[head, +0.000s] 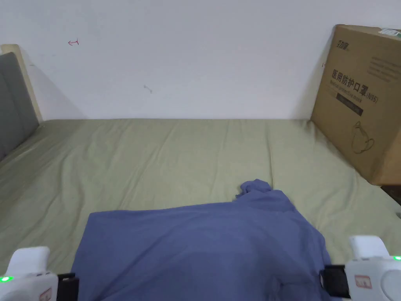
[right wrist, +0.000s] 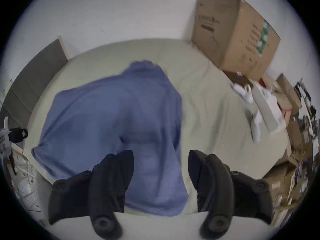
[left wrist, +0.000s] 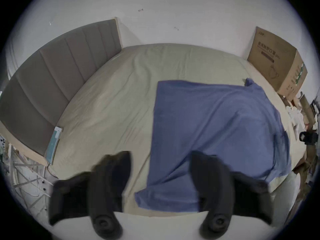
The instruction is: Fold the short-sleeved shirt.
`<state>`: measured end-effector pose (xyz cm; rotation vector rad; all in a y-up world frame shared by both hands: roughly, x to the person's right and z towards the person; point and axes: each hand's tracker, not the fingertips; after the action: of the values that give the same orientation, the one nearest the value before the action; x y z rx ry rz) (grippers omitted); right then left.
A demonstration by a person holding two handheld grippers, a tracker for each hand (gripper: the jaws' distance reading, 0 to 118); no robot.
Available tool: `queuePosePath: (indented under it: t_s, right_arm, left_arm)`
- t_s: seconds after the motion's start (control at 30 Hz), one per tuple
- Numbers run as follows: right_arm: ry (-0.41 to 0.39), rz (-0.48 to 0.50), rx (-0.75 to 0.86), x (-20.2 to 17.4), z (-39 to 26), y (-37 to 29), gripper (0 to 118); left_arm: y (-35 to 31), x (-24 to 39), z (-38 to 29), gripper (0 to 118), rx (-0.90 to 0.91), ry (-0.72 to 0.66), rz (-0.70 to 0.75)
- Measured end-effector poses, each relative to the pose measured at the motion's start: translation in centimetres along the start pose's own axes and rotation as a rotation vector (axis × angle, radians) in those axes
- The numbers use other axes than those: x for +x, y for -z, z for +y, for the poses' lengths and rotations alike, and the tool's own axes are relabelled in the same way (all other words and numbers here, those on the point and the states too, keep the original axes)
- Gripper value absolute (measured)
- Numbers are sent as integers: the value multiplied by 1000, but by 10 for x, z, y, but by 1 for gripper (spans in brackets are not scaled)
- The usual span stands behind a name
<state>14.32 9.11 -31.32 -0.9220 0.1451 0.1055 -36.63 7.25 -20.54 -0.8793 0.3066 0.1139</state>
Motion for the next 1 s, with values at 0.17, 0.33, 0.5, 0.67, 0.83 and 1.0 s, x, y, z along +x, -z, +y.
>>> queuePosePath:
  t_s: [0.17,0.33,0.5,0.67,0.83,1.0]
  right_arm:
    - [79,43,39,-33,14,29,0]
    - [10,59,-9,-63,27,77,0]
    - [-9,89,-20,-82,55,111,0]
    - [-19,135,-50,-89,73,142,0]
    - [-14,150,-68,-90,78,156,0]
    - [-18,147,-78,-89,76,164,0]
  left_arm:
    - [29,28,-3,0,-54,3,-36]
    - [59,36,14,0,-90,3,-54]
    - [101,29,59,0,-86,-39,-48]
    - [170,23,128,80,-92,20,11]
    - [220,9,180,103,-109,-59,44]
    - [258,2,193,103,-173,-80,34]
